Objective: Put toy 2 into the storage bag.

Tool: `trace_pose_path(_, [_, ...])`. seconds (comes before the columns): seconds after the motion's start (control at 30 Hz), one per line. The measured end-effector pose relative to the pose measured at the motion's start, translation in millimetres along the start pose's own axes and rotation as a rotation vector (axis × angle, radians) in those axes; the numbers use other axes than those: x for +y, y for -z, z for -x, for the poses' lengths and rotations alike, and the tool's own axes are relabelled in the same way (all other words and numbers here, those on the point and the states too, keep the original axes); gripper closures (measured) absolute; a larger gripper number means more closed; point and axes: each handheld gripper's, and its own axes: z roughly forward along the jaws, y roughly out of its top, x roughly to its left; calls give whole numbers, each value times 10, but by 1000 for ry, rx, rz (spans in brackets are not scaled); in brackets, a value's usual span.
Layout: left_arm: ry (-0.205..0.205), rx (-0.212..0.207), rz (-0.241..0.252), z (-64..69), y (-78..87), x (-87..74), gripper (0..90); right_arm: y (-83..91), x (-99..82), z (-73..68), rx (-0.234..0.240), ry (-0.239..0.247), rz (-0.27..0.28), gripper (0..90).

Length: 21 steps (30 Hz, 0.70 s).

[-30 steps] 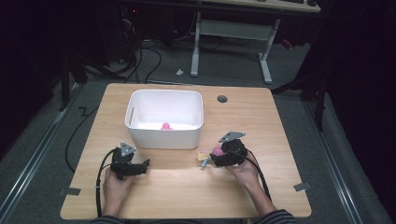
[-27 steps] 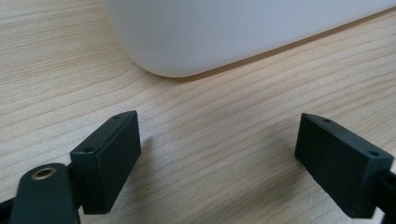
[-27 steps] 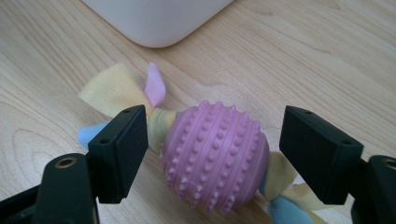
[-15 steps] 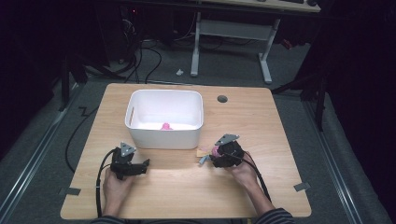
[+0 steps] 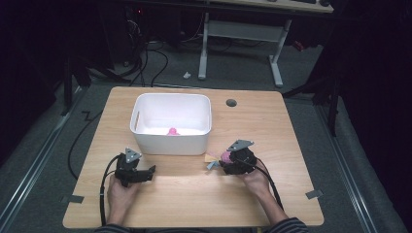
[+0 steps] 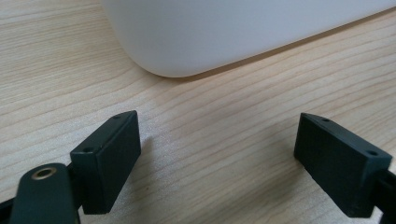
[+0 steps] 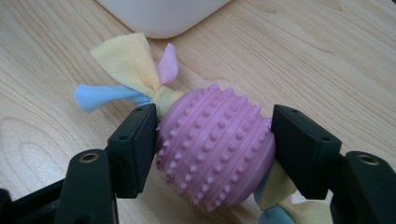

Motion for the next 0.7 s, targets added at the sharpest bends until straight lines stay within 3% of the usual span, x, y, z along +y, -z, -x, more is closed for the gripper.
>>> trace_pose_path(0.33, [1, -2, 0, -2, 0, 0, 149, 149, -41, 93, 7, -43, 28, 337])
trace_pose_path(0.7, [-1, 6, 0, 3, -2, 0, 145, 402, -48, 218, 50, -112, 82, 338])
